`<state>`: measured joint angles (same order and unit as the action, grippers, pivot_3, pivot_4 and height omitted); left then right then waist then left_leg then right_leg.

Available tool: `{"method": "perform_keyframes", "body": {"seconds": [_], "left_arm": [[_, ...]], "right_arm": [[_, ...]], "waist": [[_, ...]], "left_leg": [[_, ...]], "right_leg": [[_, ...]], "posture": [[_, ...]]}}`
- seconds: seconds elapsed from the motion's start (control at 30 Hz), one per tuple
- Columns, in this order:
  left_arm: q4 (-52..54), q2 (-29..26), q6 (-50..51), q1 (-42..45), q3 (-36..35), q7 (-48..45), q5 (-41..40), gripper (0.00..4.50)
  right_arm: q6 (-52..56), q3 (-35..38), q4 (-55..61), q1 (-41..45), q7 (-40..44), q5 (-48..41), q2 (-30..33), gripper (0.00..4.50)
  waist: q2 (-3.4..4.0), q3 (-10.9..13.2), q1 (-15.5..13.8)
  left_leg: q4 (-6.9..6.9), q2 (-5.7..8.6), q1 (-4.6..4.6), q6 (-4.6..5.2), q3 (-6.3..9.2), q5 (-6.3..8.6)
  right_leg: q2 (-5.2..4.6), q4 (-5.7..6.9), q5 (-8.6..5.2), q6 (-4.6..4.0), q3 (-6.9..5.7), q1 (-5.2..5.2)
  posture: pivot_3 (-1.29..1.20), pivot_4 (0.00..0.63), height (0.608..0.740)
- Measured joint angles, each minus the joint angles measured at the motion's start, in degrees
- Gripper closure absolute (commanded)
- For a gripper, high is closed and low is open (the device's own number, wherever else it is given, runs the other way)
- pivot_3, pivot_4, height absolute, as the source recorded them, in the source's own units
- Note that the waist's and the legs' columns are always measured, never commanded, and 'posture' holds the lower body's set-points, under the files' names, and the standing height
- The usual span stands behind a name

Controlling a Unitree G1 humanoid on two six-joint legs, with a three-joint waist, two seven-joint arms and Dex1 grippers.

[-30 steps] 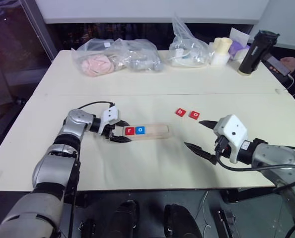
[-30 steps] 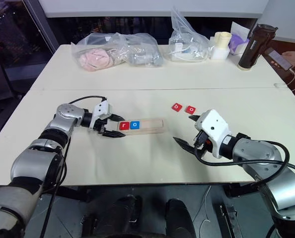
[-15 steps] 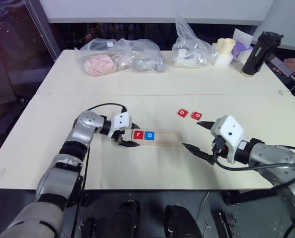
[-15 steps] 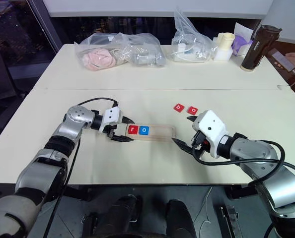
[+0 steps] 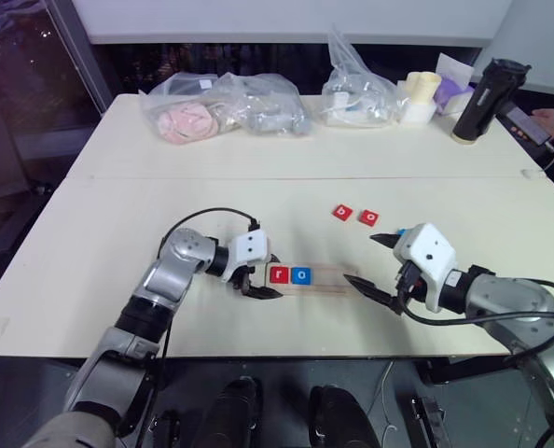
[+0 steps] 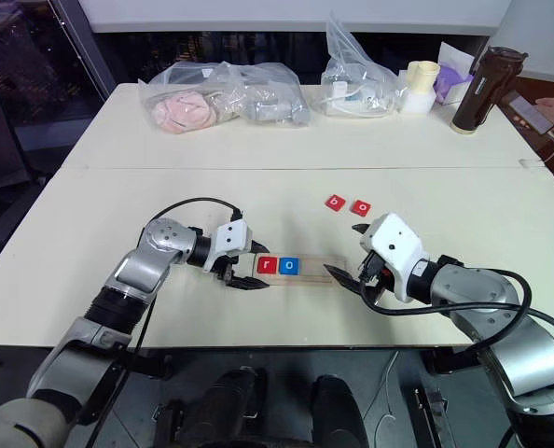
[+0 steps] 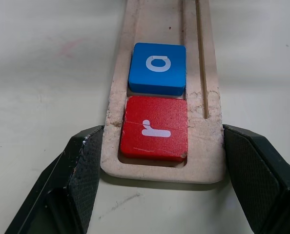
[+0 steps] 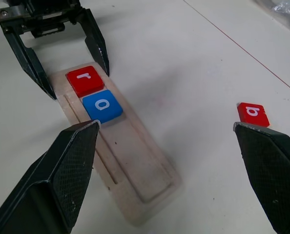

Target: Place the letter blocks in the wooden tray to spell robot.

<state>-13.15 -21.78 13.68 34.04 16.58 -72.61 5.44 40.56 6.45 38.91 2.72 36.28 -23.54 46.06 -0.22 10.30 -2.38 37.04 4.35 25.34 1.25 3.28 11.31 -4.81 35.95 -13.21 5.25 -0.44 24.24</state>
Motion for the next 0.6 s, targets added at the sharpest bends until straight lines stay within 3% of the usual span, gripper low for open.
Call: {"method": "perform_keyframes", "body": {"seconds": [0.27, 0.6], "left_arm": [[7.65, -0.12, 5.65, -3.84, 1.23, 3.91, -1.09, 1.33], [9.69, -0.95, 7.4, -4.26, 3.05, 5.31, -2.4, 1.33]], "right_arm": [[0.0, 0.0, 0.25, -0.49, -0.04, 0.23, -0.02, 0.0], [0.0, -0.05, 0.25, -0.47, 0.09, 0.81, -0.02, 0.0]], "waist": [[0.01, 0.0, 0.09], [0.01, 0.0, 0.09]], "left_leg": [[-0.06, 0.0, 0.01, -0.06, -0.01, 0.04], [-0.08, 0.0, 0.01, -0.12, 0.0, 0.08]], "right_leg": [[-0.02, -0.07, 0.0, 0.0, 0.0, 0.0], [-0.02, -0.12, -0.01, -0.01, 0.0, 0.0]], "posture": [[0.0, 0.15, 0.738], [0.0, 0.15, 0.738]]}}
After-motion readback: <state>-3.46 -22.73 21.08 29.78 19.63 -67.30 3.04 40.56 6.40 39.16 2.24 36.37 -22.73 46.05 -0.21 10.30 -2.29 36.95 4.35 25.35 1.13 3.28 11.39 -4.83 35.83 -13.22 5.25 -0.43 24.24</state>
